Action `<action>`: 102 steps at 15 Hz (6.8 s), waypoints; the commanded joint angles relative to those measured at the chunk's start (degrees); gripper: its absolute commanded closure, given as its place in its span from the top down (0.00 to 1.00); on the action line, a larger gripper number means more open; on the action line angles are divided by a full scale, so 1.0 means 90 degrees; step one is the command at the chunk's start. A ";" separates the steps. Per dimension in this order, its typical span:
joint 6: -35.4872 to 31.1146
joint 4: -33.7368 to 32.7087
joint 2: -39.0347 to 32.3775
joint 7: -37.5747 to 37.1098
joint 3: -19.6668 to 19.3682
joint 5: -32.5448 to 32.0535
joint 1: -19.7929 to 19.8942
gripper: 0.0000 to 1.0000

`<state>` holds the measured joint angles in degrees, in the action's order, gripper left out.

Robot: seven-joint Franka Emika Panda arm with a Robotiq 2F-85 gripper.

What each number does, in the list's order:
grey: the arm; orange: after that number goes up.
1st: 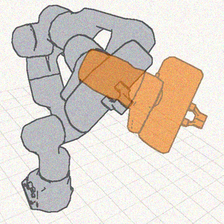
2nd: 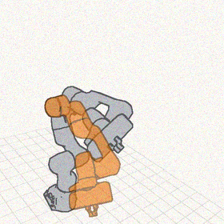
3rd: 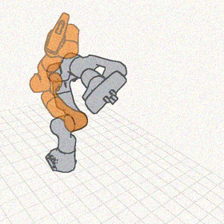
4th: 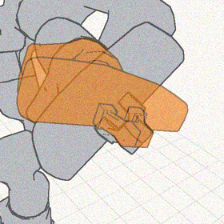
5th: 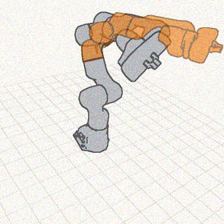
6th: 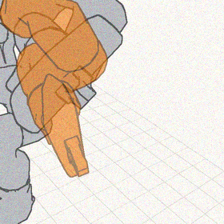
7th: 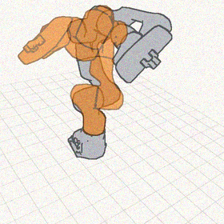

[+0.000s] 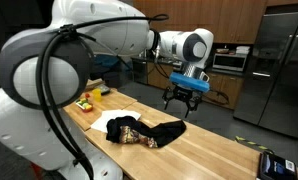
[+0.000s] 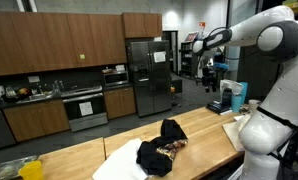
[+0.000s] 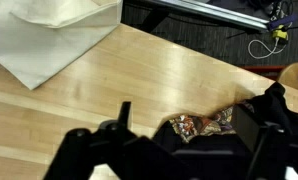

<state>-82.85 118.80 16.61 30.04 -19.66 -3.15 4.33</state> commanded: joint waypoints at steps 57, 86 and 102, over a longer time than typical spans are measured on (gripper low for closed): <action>-0.7003 0.0883 -0.2804 0.7810 0.2466 0.0710 -0.0587 1.00; -0.4324 -0.0524 -0.4280 0.8373 0.2819 -0.1010 -0.0906 1.00; -0.4198 -0.0669 -0.4418 0.7456 0.3272 -0.0720 -0.1013 1.00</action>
<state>-120.74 112.88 -23.11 97.20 9.67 -9.60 -4.90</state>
